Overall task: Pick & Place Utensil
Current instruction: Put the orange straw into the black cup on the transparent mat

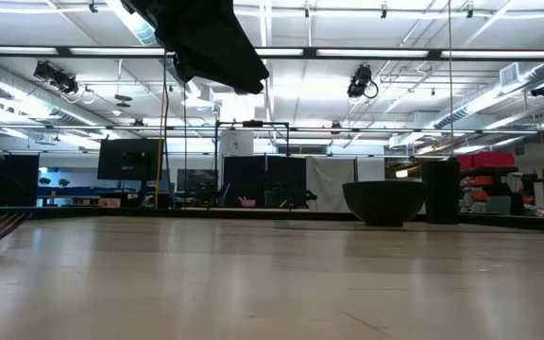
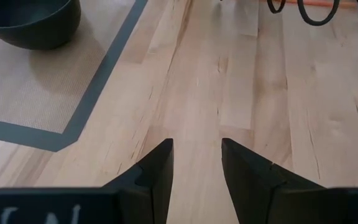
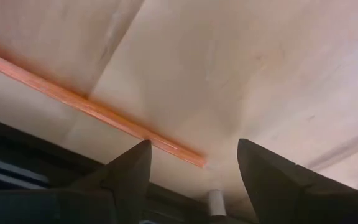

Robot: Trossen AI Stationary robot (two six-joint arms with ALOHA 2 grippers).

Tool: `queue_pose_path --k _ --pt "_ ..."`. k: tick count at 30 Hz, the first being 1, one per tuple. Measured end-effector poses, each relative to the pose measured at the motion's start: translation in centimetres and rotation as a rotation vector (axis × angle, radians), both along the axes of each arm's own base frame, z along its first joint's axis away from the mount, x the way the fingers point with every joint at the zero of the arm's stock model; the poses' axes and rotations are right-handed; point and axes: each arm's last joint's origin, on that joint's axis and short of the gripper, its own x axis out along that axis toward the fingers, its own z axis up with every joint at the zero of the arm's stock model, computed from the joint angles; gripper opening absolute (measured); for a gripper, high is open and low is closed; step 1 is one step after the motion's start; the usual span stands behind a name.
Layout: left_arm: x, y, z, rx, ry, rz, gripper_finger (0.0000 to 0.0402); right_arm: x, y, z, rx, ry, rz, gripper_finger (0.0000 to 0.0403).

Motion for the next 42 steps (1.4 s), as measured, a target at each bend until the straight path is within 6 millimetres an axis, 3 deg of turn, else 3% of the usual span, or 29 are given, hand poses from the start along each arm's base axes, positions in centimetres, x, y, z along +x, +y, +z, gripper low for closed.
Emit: queue_pose_path --k 10,16,21,28,30,35,42 --pt "0.0 0.0 0.0 0.000 0.000 0.001 0.0140 0.4 0.1 0.2 -0.031 -0.051 -0.002 0.0240" --pt "0.0 0.0 0.0 -0.001 -0.002 0.005 0.0140 2.2 0.4 2.4 -0.139 -0.188 0.041 0.0240" --pt "0.0 0.0 0.0 -0.002 -0.002 0.006 0.0140 2.2 0.4 2.5 -0.092 -0.129 0.025 0.0240" --pt "0.0 0.0 0.0 -0.001 -0.002 0.005 0.0140 0.8 -0.6 1.0 -0.162 -0.086 -0.256 0.0240" --pt "0.0 0.0 0.0 -0.001 -0.002 0.005 0.0140 0.6 -0.6 0.9 -0.151 -0.064 -0.231 0.0240" --pt "0.0 0.0 0.0 -0.001 -0.002 0.005 0.0140 0.2 -0.3 0.5 -0.102 -0.055 0.014 0.0240" --pt "0.0 0.0 0.0 0.000 -0.002 0.005 0.0140 0.3 0.0 0.4 -0.086 -0.078 0.046 0.0240"
